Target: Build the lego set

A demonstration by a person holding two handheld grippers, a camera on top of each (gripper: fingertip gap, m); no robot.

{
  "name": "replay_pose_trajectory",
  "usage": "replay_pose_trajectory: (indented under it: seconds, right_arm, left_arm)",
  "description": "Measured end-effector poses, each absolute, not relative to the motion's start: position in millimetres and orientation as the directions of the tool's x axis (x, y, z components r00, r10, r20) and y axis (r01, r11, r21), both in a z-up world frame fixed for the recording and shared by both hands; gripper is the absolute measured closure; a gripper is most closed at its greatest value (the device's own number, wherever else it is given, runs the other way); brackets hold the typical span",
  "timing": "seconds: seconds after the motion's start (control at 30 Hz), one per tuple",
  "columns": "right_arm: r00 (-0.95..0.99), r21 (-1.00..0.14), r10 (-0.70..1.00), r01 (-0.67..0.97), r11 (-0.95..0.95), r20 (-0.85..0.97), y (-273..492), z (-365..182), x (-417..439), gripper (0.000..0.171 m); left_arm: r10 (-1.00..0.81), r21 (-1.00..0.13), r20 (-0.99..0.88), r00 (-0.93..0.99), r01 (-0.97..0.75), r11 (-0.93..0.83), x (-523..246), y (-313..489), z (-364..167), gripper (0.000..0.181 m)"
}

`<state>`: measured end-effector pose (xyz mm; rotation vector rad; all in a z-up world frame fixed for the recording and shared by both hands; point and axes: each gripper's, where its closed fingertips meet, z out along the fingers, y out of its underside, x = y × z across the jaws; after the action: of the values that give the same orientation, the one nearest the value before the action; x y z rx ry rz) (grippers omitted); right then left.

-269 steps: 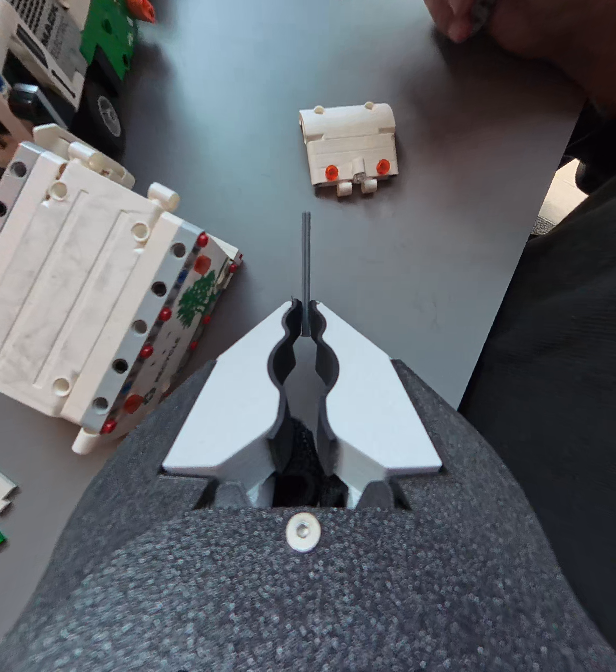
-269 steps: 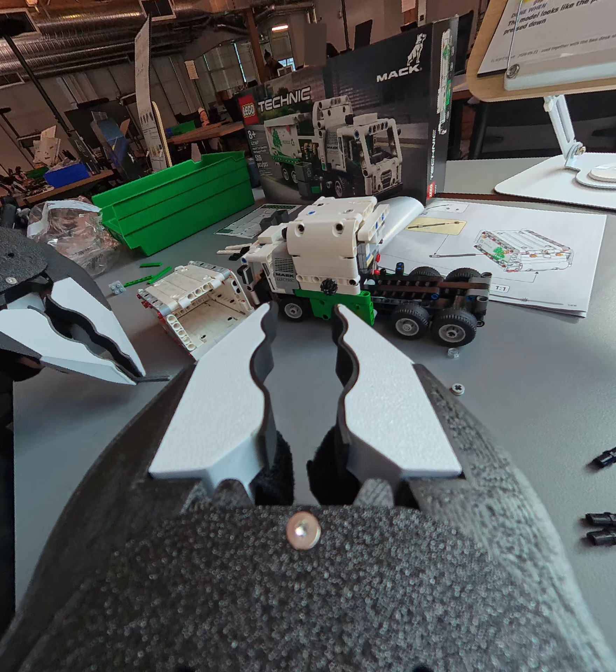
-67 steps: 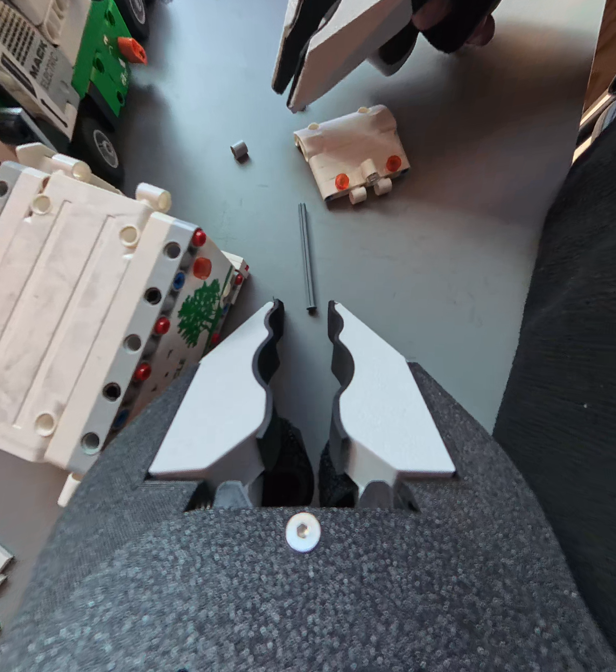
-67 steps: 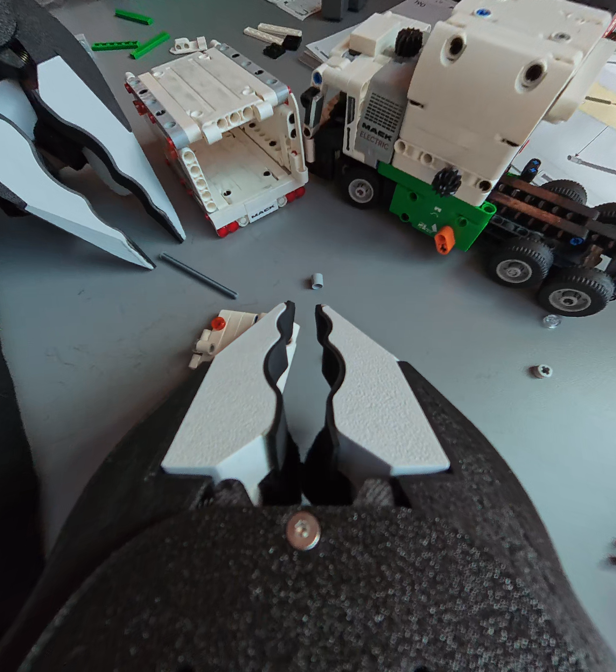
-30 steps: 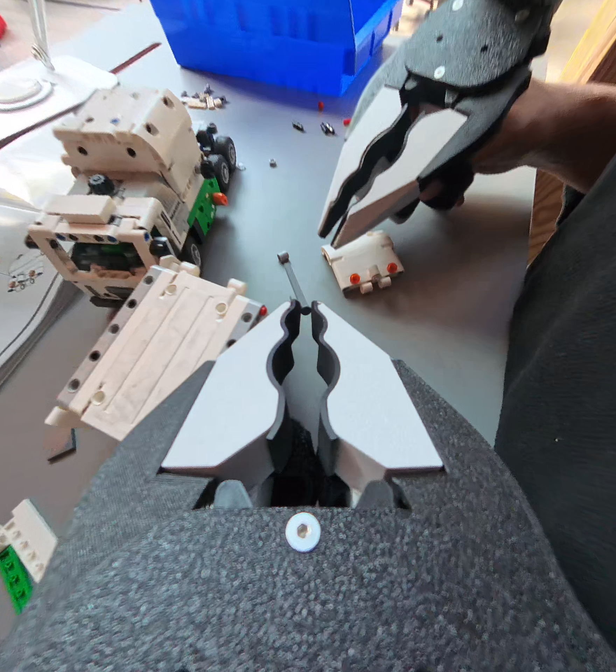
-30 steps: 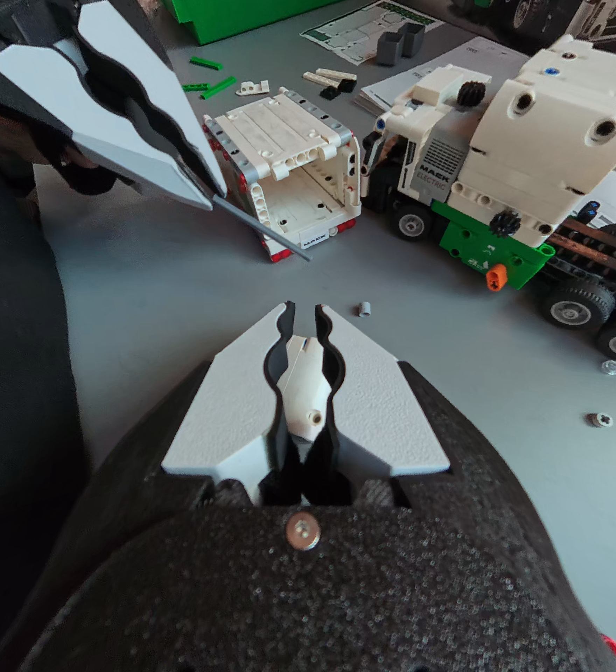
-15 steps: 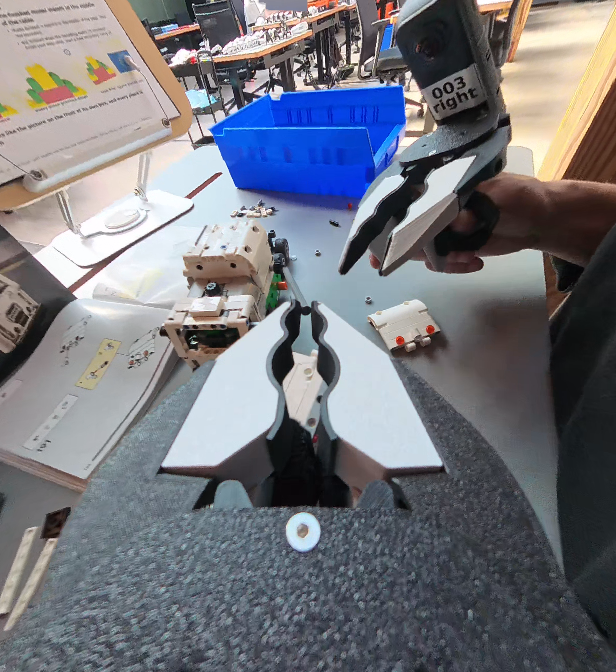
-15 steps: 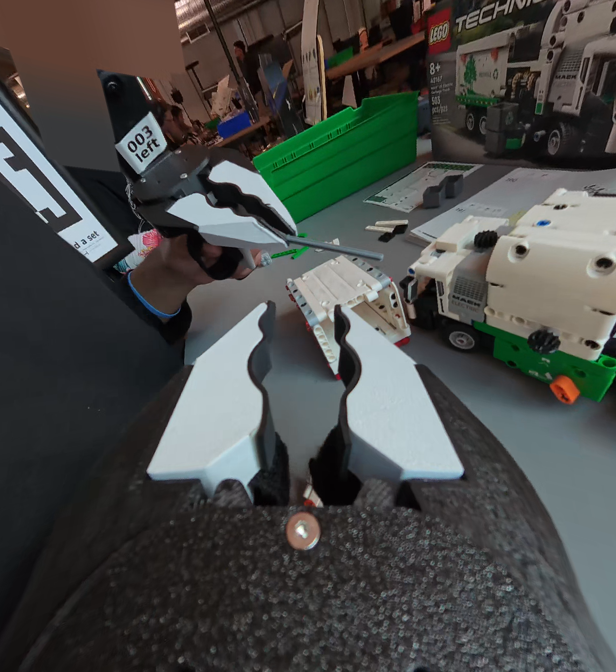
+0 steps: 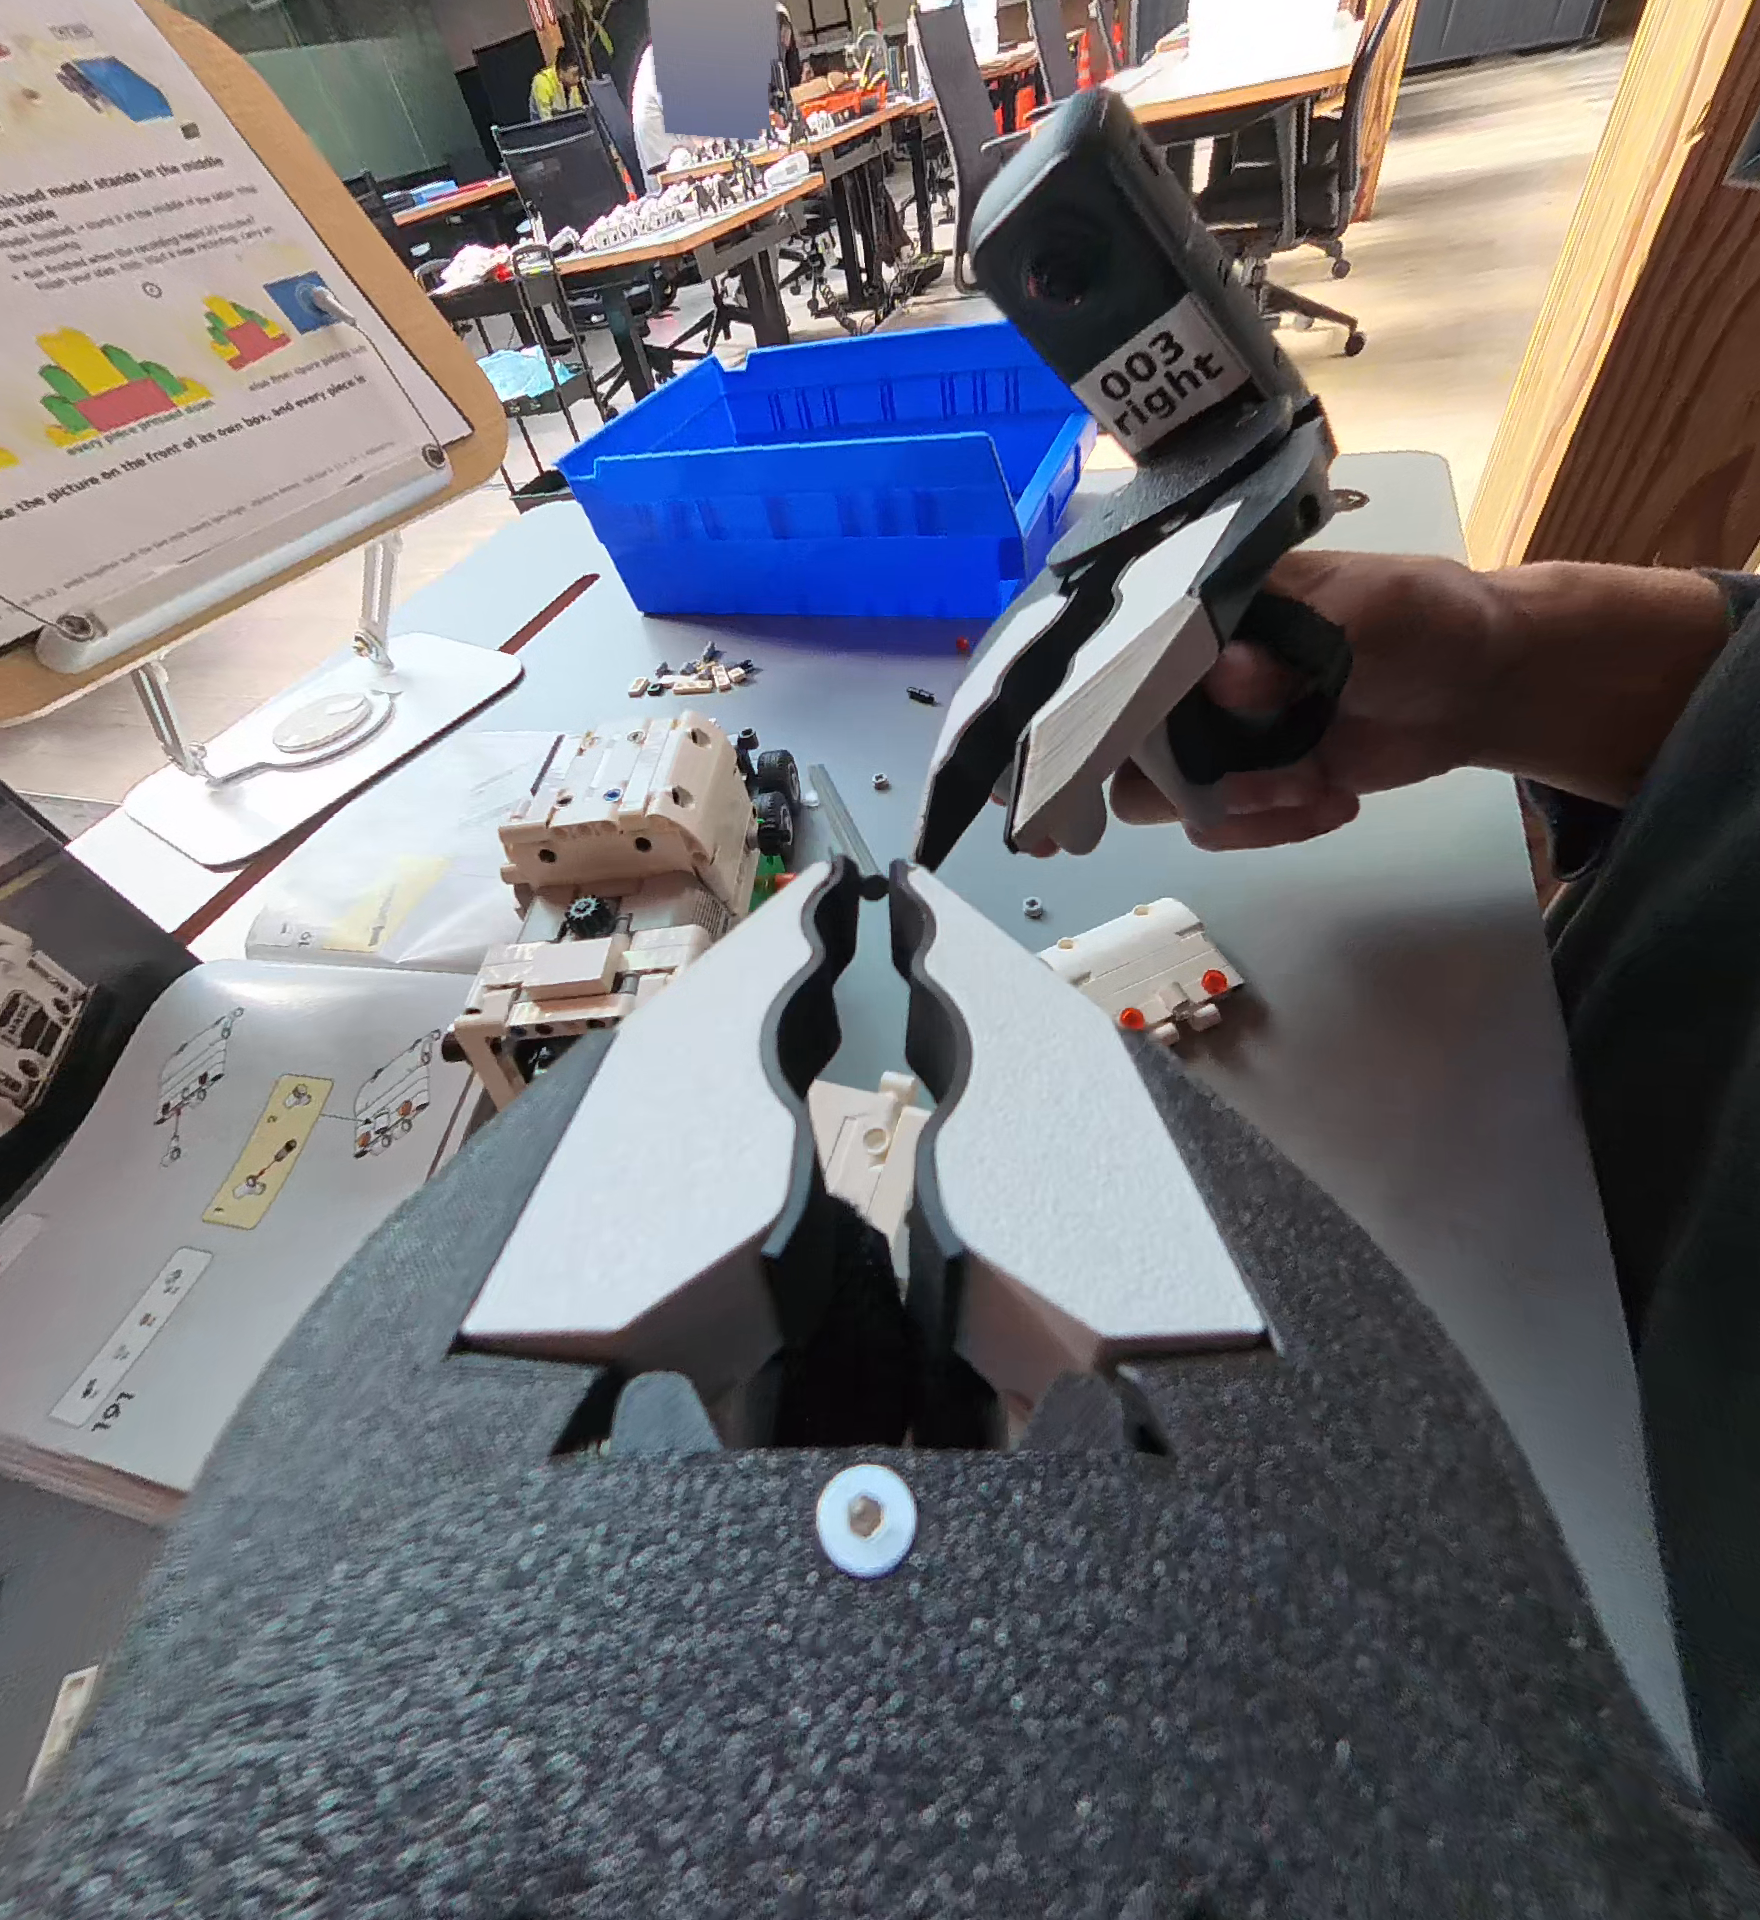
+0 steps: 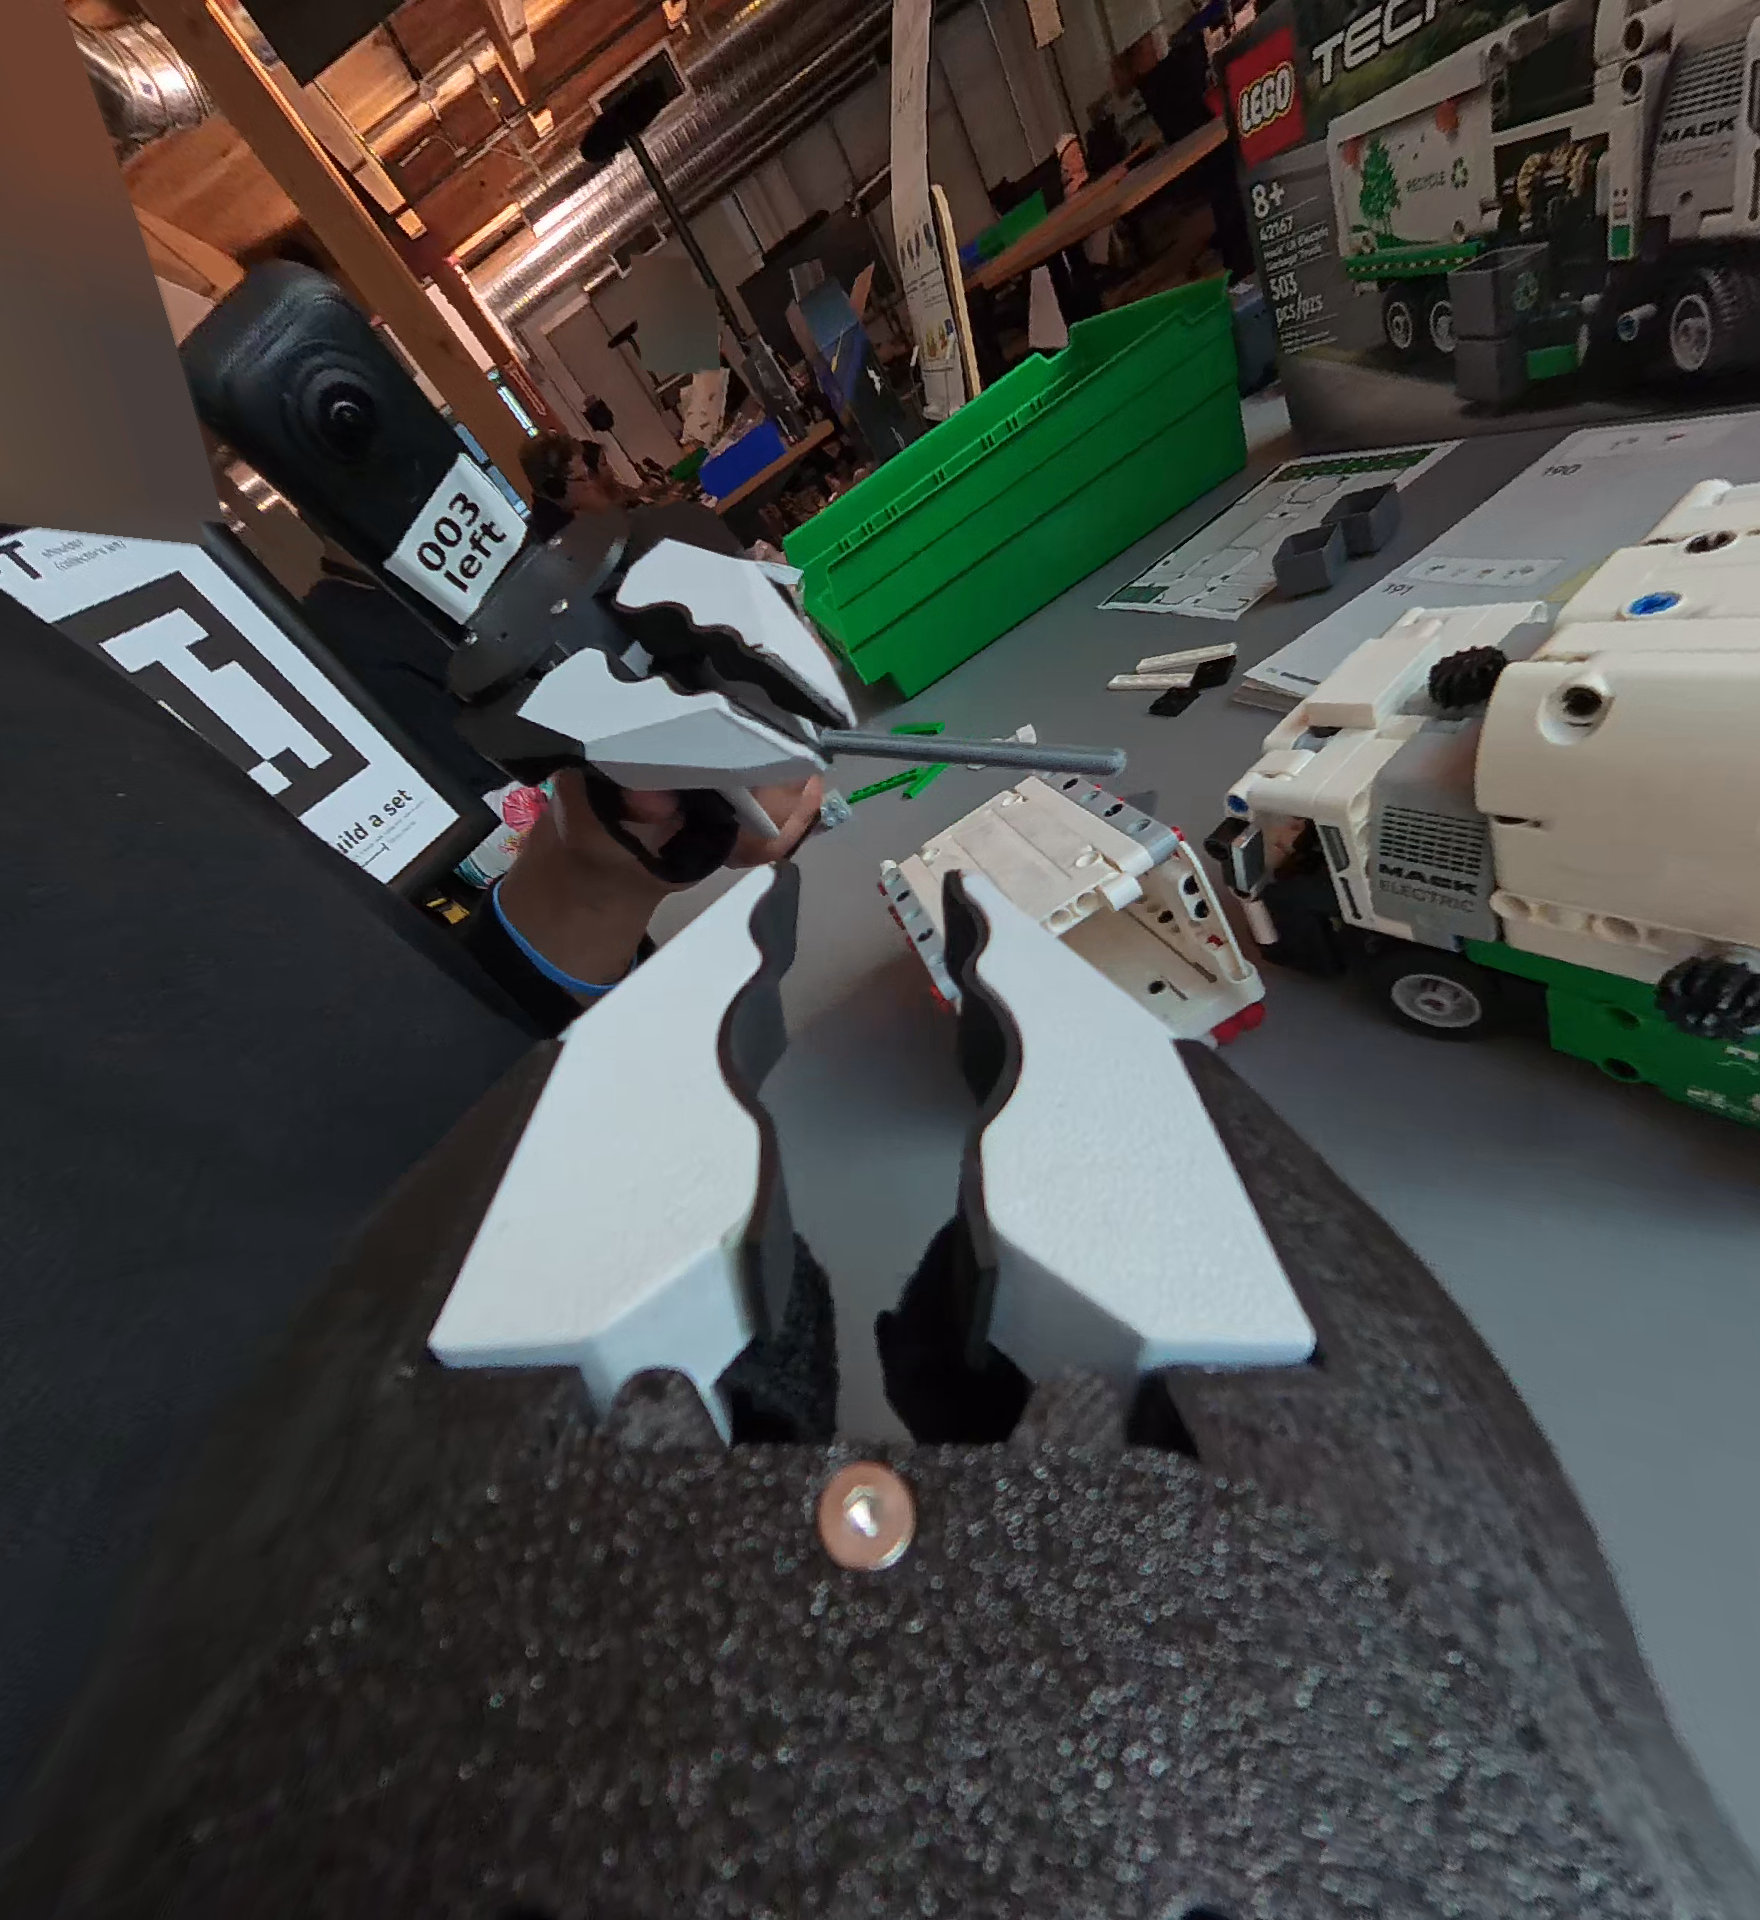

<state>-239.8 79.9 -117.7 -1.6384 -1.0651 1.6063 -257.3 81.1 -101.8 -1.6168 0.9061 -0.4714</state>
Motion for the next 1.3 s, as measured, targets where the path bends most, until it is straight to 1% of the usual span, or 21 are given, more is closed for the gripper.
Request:
replay_pose_trajectory:
  seconds: [0.07, 0.17, 0.23, 0.37, 0.6, 1.3]
  right_arm:
    - [-0.104, -0.846, 0.842, 0.137, -0.516, -0.53, 73.2, -113.9, -239.0, 0.146]
    - [-0.147, -0.843, 0.83, 0.124, -0.524, -0.538, 67.9, -107.1, -237.4, 0.146]
    - [-0.152, -0.85, 0.837, 0.121, -0.512, -0.526, 66.4, -105.5, -236.9, 0.146]
    - [-0.143, -0.873, 0.861, 0.103, -0.477, -0.487, 66.6, -102.7, -236.5, 0.148]
    - [-0.134, -0.875, 0.865, 0.096, -0.474, -0.483, 70.4, -102.7, -235.1, 0.149]
    - [-0.125, -0.873, 0.865, 0.103, -0.476, -0.486, 77.4, -108.0, -235.5, 0.151]
  left_arm:
    - [-0.793, -0.965, -0.129, 0.596, -0.259, -0.037, -252.7, 76.0, -97.6, 0.178]
    - [-0.832, -0.991, -0.026, 0.554, -0.123, -0.051, -249.7, 67.3, -82.2, 0.178]
    - [-0.839, -0.994, -0.005, 0.545, -0.094, -0.055, -251.3, 65.2, -78.1, 0.178]
    - [-0.838, -0.992, -0.011, 0.546, -0.11, -0.059, -252.2, 64.6, -80.2, 0.178]
    - [-0.837, -0.983, -0.046, 0.544, -0.175, -0.059, -247.1, 65.4, -90.2, 0.178]
    - [-0.834, -0.972, -0.058, 0.548, -0.22, -0.077, -244.5, 74.0, -99.0, 0.178]
